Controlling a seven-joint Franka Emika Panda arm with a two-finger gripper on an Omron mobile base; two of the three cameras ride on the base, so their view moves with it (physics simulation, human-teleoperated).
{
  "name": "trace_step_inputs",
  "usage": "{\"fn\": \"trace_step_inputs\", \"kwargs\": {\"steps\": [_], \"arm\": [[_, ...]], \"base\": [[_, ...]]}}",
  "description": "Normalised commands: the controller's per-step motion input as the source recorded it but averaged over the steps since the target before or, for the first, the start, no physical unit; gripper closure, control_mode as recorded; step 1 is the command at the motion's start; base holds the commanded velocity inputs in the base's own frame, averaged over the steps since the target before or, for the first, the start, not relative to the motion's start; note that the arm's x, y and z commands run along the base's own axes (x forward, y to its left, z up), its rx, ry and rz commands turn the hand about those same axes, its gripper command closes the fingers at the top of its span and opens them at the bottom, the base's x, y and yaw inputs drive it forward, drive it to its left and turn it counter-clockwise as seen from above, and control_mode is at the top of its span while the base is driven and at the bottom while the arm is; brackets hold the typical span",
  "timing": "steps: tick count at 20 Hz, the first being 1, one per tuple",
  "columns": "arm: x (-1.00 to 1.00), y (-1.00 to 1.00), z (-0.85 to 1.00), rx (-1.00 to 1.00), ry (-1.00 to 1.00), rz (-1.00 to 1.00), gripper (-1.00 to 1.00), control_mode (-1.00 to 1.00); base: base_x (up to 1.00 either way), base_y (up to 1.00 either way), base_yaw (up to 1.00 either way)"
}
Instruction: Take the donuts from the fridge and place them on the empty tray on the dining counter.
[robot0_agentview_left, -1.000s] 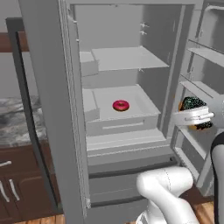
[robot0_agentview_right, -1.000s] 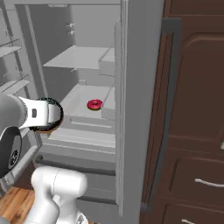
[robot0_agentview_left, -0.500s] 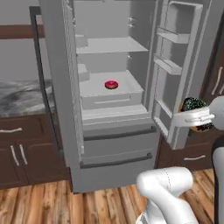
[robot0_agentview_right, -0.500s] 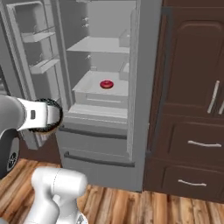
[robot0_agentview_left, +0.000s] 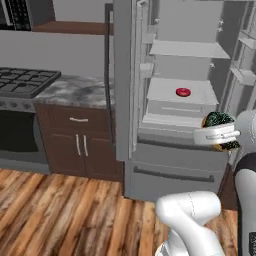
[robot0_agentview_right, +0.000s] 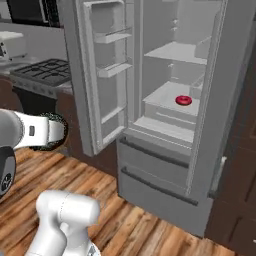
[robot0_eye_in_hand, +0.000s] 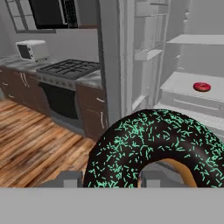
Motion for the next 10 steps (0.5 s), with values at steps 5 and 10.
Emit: {"fn": "trace_step_inputs", "kwargs": {"steps": [5,10], "arm": [[0.0,0.0,0.0,0.0,0.0,0.0,1.0,1.0],[0.0,0.0,0.0,0.0,0.0,0.0,1.0,1.0]], "base": [[-0.4,-0.19,0.83],[-0.33,-0.07,0.86]]}}
